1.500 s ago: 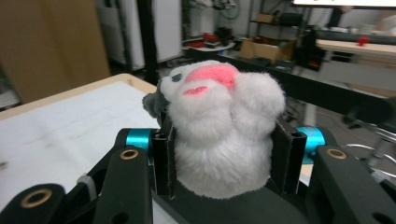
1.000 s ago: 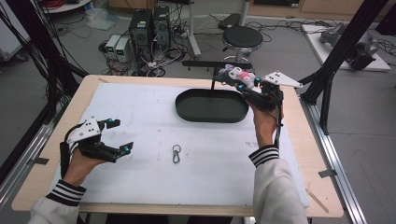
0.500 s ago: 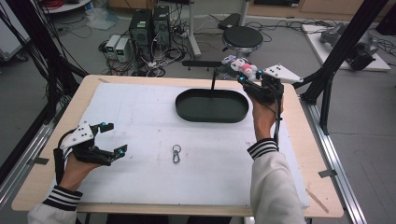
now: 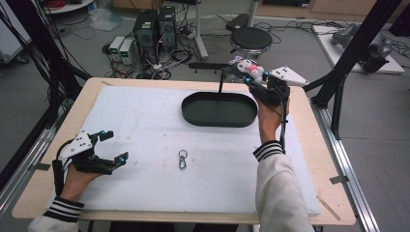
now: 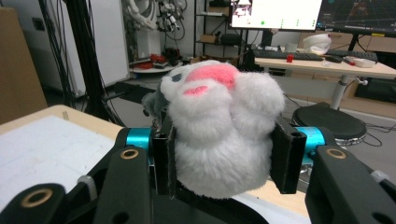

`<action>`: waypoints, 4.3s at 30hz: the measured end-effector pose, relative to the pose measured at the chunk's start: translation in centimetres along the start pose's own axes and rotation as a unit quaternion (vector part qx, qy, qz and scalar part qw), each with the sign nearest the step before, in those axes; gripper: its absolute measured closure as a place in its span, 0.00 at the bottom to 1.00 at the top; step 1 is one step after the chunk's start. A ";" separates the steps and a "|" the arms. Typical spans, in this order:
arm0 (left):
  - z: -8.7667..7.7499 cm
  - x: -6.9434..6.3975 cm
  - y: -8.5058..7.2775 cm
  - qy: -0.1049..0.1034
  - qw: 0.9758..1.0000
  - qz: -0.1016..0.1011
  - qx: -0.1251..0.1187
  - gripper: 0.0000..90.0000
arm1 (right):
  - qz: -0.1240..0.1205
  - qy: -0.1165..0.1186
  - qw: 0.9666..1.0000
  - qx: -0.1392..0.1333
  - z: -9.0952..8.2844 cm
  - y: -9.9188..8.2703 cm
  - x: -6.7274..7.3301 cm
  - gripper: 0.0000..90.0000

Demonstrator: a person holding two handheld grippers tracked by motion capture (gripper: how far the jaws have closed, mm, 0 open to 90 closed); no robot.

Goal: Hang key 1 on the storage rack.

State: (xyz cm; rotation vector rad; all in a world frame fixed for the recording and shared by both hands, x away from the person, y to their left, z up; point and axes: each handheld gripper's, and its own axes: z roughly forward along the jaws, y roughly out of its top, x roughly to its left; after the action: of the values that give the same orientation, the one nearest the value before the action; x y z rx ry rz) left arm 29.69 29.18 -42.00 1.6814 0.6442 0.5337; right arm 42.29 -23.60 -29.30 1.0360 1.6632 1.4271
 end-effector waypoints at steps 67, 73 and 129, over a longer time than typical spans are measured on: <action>-0.8 -0.1 -3.1 0.043 0.998 0.006 -0.037 0.02 | -0.019 -0.016 0.997 0.066 0.5 -5.0 -0.4 0.59; -0.9 -0.1 -3.1 0.045 0.998 0.002 -0.039 0.02 | -0.015 -0.020 0.998 0.064 1.4 -5.5 -0.2 0.59; -1.1 -0.1 -3.3 0.049 0.997 0.001 -0.052 0.02 | -0.013 0.100 0.993 0.067 -0.1 -5.0 3.0 0.01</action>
State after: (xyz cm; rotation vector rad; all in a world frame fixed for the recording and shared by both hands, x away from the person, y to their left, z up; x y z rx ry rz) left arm 28.44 30.36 -45.01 1.5657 0.6748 0.6438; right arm 40.28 -21.34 -34.22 0.9668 1.9322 1.4574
